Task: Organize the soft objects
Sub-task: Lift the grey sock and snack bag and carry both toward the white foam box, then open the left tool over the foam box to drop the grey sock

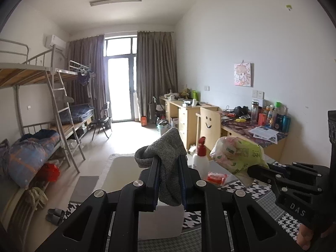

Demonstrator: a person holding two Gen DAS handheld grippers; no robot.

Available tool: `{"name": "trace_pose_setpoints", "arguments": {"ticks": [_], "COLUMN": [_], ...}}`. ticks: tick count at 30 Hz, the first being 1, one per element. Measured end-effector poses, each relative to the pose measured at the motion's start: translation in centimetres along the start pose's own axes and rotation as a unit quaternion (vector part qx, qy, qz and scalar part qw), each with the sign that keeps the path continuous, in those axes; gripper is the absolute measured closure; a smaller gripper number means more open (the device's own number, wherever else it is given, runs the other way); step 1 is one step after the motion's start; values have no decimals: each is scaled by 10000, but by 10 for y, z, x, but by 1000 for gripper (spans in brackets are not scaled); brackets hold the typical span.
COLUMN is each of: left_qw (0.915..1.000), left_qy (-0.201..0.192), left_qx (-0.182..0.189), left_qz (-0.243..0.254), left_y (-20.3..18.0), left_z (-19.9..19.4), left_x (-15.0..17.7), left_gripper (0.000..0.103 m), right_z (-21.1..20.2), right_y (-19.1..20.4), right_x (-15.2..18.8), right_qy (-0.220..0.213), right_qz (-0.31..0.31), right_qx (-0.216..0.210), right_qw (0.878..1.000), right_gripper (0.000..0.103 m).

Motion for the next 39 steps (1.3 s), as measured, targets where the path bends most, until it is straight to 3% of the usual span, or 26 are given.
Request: {"name": "trace_pose_setpoints", "arguments": {"ticks": [18, 25, 35, 39], "left_qw": [9978, 9971, 9966, 9963], "left_qy": [271, 322, 530, 741], "left_qx": [-526, -655, -614, -401], "left_qz": [-311, -209, -105, -174], "left_y": [35, 39, 41, 43], "left_z": [39, 50, 79, 95], "left_x": [-1, -2, 4, 10], "left_gripper": [86, 86, 85, 85], "right_z": [45, 66, 87, 89], "right_y": [31, 38, 31, 27], "right_x": [-12, -18, -23, -21], "right_qy": [299, 435, 548, 582], "right_qz": [-532, -594, -498, -475], "right_qx": [-197, -347, -336, -272], "right_qw": [9979, 9967, 9967, 9968], "right_gripper": [91, 91, 90, 91]}}
Point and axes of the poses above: each gripper's, at about its wrist camera, not at the fingertips, and z roughly the way its jaws point, y to its left, x to its underside, the point moved 5 cm from there along z, roughly the way its jaws point, and after that the axes turned 9 degrees about -x, right-handed, at the moved point
